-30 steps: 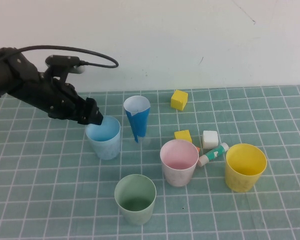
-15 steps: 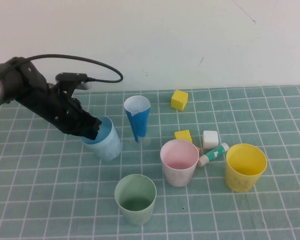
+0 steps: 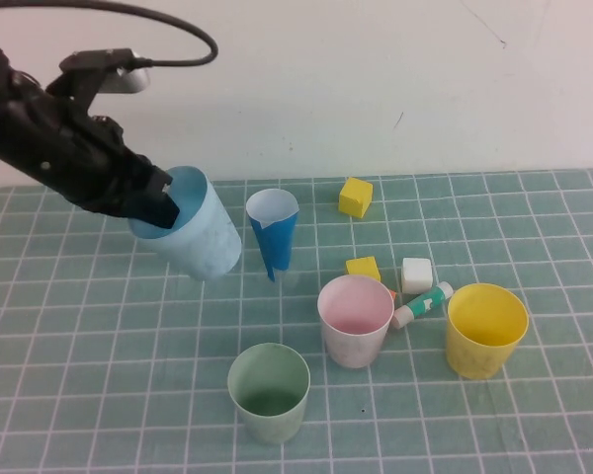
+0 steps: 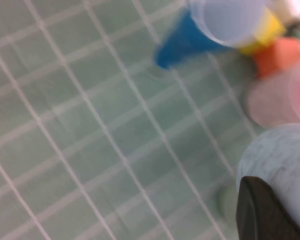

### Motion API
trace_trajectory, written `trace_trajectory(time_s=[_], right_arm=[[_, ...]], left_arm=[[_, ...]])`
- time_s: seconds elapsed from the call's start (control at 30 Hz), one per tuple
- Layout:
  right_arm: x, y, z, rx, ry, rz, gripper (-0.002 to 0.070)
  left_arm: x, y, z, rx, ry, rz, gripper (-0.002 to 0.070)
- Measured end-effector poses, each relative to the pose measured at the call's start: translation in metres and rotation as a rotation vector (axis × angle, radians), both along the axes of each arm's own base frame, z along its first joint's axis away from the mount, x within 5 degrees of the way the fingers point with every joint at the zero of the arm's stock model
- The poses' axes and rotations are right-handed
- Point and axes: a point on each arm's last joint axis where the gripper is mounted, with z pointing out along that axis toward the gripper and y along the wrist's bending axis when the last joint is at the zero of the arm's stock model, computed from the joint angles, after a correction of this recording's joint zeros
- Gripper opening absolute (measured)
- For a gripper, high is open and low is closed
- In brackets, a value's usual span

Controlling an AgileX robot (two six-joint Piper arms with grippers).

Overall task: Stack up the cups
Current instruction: Place the blue cup on the green cup

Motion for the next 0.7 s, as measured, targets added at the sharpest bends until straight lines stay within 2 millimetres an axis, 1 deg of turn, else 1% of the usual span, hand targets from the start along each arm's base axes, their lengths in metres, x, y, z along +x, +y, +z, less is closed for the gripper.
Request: trace_trajectory(time_s=[0.07, 0.13, 0.17, 0.23, 0.3, 0.37, 0.47, 0.57, 0.7], right_arm=[[0.000, 0.000, 0.000, 0.000, -0.006, -0.003, -0.0003], [0.001, -0.001, 0.001, -0.001, -0.017, -0.008, -0.0003], [0.002, -0.001, 0.002, -0.002, -0.027, -0.012, -0.0003], [0.003, -0.002, 0.001, -0.001, -0.040, -0.021, -0.0003], [0.005, -0.003, -0.001, -0.002, -0.061, -0.036, -0.0003], [0.006, -0.003, -0.002, -0.003, -0.072, -0.046, -0.0002], [0.006, -0.004, -0.003, 0.000, -0.080, -0.052, -0.0003], [0.006, -0.004, -0.004, 0.002, -0.079, -0.053, -0.0003], [0.006, -0.004, -0.004, 0.003, -0.081, -0.054, -0.0003]], left_arm=[[-0.019, -0.004, 0.014, -0.007, -0.009, -0.023, 0.0015], [-0.036, -0.010, 0.022, -0.005, -0.033, -0.053, 0.0015], [-0.049, -0.015, 0.025, -0.008, -0.047, -0.081, 0.0015], [-0.070, -0.023, 0.027, -0.005, -0.065, -0.132, 0.0015], [-0.089, -0.031, 0.023, -0.004, -0.080, -0.183, 0.0015], [-0.100, -0.037, 0.014, 0.000, -0.100, -0.207, 0.0015], [-0.104, -0.045, -0.006, 0.034, -0.145, -0.201, 0.0015], [-0.103, -0.054, -0.024, 0.075, -0.184, -0.210, 0.0015], [-0.096, -0.069, -0.038, 0.102, -0.242, -0.228, 0.0015]])
